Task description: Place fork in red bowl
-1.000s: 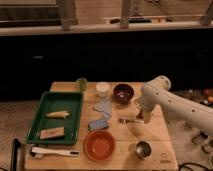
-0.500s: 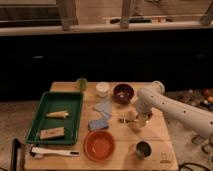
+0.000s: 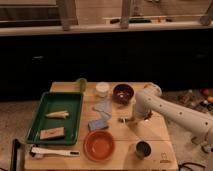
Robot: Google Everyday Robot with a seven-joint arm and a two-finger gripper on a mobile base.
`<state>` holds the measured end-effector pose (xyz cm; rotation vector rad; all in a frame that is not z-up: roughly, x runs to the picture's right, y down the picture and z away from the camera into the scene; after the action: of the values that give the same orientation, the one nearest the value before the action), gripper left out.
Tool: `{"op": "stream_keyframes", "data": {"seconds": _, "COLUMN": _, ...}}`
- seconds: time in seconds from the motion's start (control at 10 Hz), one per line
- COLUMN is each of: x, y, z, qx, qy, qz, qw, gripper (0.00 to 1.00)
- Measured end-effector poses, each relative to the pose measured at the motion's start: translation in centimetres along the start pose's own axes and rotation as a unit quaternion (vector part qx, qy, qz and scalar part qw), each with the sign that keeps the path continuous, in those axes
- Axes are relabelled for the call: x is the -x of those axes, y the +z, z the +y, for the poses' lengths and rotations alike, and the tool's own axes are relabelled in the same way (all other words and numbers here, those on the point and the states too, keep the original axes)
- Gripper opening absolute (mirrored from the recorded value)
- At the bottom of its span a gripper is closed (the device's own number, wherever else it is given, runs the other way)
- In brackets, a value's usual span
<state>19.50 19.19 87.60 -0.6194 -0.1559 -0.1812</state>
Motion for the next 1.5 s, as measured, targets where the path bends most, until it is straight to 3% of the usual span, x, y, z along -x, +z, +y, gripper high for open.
{"op": "stream_keyframes", "data": {"seconds": 0.2, "x": 0.1, "y": 0.0, "z": 0.1, "qx": 0.002, "qy": -0.001, "qz": 0.0, "qw": 1.0, "gripper": 0.0}}
{"op": "stream_keyframes", "data": {"seconds": 1.1, "x": 1.3, "y": 0.0, "z": 1.2, "qx": 0.012, "qy": -0.017, "qz": -0.007, "qw": 0.9998, "gripper": 0.0}}
{"op": "stream_keyframes", "data": {"seconds": 1.5, "x": 3.1, "y": -4.5, "z": 2.2, "qx": -0.018, "qy": -0.048, "qz": -0.017, "qw": 0.9985, "gripper": 0.0}}
